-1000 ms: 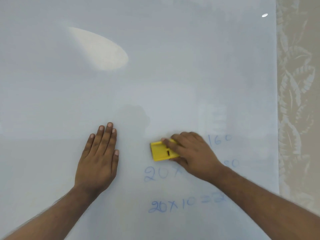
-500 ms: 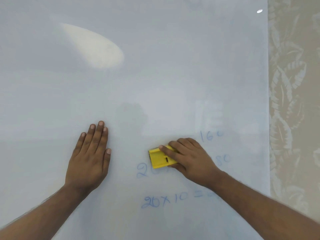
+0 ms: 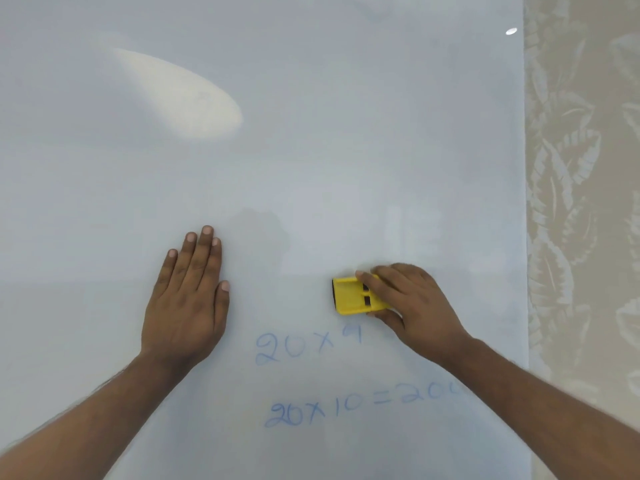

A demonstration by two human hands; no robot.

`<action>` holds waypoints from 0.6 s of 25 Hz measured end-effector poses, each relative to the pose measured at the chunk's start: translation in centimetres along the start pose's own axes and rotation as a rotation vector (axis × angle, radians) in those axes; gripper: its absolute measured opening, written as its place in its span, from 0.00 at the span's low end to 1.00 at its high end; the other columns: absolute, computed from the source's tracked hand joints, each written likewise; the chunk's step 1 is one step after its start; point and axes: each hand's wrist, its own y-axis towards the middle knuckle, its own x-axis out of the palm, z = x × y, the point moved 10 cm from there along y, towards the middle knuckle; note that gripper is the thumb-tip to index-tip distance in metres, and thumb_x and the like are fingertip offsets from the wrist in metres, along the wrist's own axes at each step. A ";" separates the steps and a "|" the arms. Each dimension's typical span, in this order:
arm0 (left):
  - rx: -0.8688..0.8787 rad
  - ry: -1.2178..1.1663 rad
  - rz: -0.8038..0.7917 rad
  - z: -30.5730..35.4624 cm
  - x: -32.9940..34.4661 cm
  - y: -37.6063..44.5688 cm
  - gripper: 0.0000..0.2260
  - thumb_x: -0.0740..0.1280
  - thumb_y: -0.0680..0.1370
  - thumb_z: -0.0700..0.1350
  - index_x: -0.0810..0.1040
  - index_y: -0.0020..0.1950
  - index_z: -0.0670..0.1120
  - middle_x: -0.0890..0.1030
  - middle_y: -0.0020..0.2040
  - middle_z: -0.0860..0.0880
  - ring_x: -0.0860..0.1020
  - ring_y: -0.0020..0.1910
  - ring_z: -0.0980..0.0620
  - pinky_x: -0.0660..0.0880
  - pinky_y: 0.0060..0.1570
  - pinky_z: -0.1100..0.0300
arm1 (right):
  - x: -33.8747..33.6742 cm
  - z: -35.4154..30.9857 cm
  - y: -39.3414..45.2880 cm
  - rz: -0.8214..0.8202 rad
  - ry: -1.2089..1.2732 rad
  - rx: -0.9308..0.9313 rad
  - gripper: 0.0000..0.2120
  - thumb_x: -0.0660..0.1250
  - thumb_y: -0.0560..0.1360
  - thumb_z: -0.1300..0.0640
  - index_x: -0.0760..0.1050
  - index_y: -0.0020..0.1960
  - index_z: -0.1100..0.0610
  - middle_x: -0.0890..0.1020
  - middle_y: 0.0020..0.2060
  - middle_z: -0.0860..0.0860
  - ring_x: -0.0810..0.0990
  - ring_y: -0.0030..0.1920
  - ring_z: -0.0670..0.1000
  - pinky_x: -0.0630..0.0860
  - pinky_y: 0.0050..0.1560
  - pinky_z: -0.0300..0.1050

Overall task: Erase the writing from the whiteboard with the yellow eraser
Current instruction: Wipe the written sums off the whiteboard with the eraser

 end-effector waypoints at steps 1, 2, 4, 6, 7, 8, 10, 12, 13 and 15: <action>0.008 0.004 -0.002 0.0 0.1 -0.1 0.27 0.50 0.84 0.48 0.54 0.82 0.39 0.55 0.83 0.44 0.52 0.83 0.46 0.50 0.81 0.47 | 0.1 0.1 -1.1 -0.020 -0.012 -0.038 0.23 0.59 0.80 0.46 0.67 0.72 0.51 0.76 0.61 0.51 0.74 0.59 0.56 0.67 0.62 0.49; 0.010 0.007 -0.005 -0.2 0.2 -0.2 0.27 0.50 0.84 0.48 0.53 0.82 0.40 0.54 0.84 0.44 0.52 0.83 0.46 0.50 0.81 0.47 | 0.0 0.4 -2.0 -0.040 -0.032 -0.074 0.22 0.59 0.80 0.46 0.68 0.72 0.52 0.77 0.60 0.51 0.73 0.59 0.55 0.67 0.63 0.48; 0.002 0.010 -0.010 -0.1 0.3 -0.4 0.27 0.49 0.84 0.48 0.52 0.82 0.40 0.54 0.84 0.44 0.51 0.83 0.46 0.48 0.81 0.48 | -0.6 2.5 -2.5 -0.052 -0.067 -0.071 0.23 0.60 0.80 0.45 0.69 0.71 0.53 0.77 0.61 0.52 0.75 0.59 0.56 0.69 0.63 0.50; -0.010 0.016 -0.017 0.1 0.4 -0.6 0.28 0.49 0.84 0.49 0.52 0.82 0.40 0.54 0.84 0.44 0.51 0.83 0.46 0.48 0.81 0.48 | -1.9 5.6 -1.5 -0.011 -0.047 0.046 0.24 0.62 0.78 0.46 0.68 0.72 0.53 0.78 0.61 0.53 0.76 0.59 0.58 0.71 0.62 0.52; -0.014 0.018 -0.020 0.1 0.4 -0.7 0.28 0.49 0.84 0.49 0.52 0.82 0.40 0.54 0.84 0.44 0.51 0.83 0.46 0.48 0.81 0.48 | -2.5 6.8 -0.8 0.020 -0.030 0.109 0.25 0.63 0.78 0.47 0.68 0.72 0.53 0.78 0.61 0.52 0.76 0.59 0.58 0.71 0.61 0.52; -0.019 0.016 -0.022 0.1 0.3 -0.8 0.28 0.49 0.84 0.49 0.52 0.82 0.40 0.54 0.84 0.44 0.51 0.83 0.46 0.48 0.81 0.48 | -2.9 7.4 -0.1 0.050 -0.014 0.154 0.25 0.64 0.77 0.48 0.68 0.72 0.53 0.78 0.60 0.51 0.76 0.58 0.57 0.71 0.61 0.52; -0.020 0.009 -0.030 0.2 0.3 -1.2 0.28 0.50 0.84 0.49 0.53 0.82 0.39 0.54 0.84 0.44 0.51 0.83 0.46 0.48 0.81 0.48 | -2.8 7.3 0.5 0.087 0.018 0.184 0.25 0.66 0.77 0.49 0.68 0.72 0.53 0.77 0.60 0.51 0.76 0.58 0.56 0.71 0.61 0.51; -0.015 0.007 -0.036 0.3 0.3 -1.4 0.28 0.50 0.84 0.49 0.54 0.82 0.39 0.54 0.83 0.44 0.51 0.83 0.46 0.48 0.81 0.48 | -2.0 6.4 -0.3 0.074 0.045 0.154 0.25 0.65 0.77 0.49 0.68 0.72 0.53 0.77 0.61 0.51 0.76 0.60 0.56 0.70 0.62 0.53; -0.012 0.010 -0.038 0.4 0.3 -1.6 0.28 0.50 0.84 0.49 0.54 0.82 0.39 0.54 0.83 0.43 0.51 0.83 0.46 0.48 0.81 0.48 | -1.4 5.8 -1.3 0.050 0.051 0.126 0.24 0.64 0.78 0.48 0.68 0.72 0.53 0.77 0.62 0.52 0.75 0.60 0.57 0.70 0.62 0.54; -0.007 0.010 -0.042 0.5 0.2 -2.0 0.28 0.50 0.84 0.49 0.55 0.82 0.38 0.55 0.83 0.43 0.52 0.83 0.45 0.49 0.81 0.47 | -0.3 4.8 -4.1 -0.003 0.051 0.082 0.23 0.61 0.79 0.46 0.68 0.72 0.52 0.77 0.62 0.51 0.75 0.61 0.57 0.70 0.63 0.53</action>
